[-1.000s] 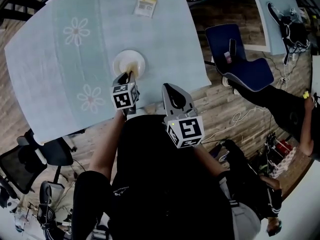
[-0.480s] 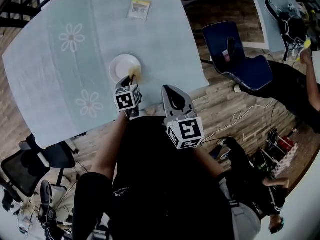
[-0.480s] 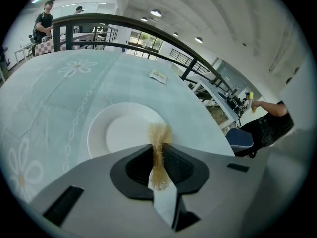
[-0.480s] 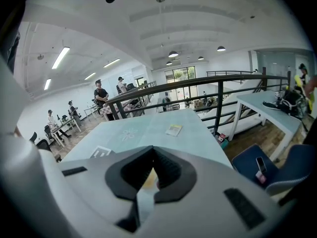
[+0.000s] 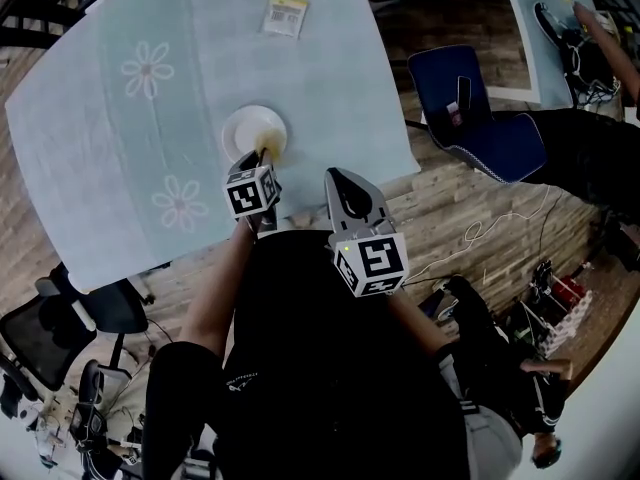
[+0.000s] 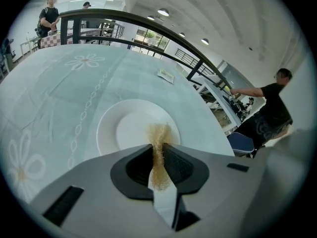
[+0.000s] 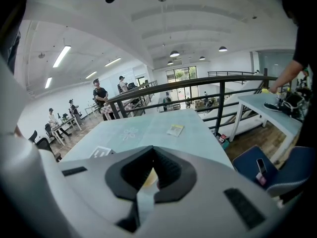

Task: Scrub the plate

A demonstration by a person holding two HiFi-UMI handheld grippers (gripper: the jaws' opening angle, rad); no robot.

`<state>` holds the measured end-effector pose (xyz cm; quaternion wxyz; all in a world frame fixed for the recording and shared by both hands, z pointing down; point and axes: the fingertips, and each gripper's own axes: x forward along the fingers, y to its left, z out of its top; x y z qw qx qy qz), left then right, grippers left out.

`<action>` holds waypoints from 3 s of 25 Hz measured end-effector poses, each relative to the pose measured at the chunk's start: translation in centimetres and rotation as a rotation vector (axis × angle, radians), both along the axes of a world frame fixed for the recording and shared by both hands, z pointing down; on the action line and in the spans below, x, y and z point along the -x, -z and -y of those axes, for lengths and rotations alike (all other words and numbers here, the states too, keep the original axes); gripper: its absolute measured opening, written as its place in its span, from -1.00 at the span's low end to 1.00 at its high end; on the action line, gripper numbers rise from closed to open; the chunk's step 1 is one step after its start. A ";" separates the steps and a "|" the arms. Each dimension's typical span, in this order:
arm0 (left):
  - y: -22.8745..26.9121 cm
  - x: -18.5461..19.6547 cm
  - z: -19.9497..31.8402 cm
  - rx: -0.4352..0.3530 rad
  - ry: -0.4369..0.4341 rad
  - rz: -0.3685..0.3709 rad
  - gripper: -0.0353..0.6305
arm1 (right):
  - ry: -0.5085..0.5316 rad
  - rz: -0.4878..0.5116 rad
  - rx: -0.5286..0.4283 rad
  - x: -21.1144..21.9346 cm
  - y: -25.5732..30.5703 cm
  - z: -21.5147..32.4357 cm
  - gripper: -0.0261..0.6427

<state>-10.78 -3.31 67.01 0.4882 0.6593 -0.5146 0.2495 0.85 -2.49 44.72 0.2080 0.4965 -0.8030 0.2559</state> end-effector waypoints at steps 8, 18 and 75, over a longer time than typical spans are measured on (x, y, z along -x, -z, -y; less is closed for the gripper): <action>-0.2 1.9 -0.5 -0.004 0.007 0.020 -0.70 | 0.007 0.002 -0.007 0.9 0.0 -0.4 -0.89; -0.2 4.3 -1.1 -0.020 -0.023 0.073 -0.70 | 0.001 0.007 -0.027 2.3 0.2 -1.1 -0.89; 29.6 -29.1 -17.6 -0.925 -0.517 -0.266 -0.70 | -0.566 0.017 -0.359 -25.6 7.1 -20.5 -0.90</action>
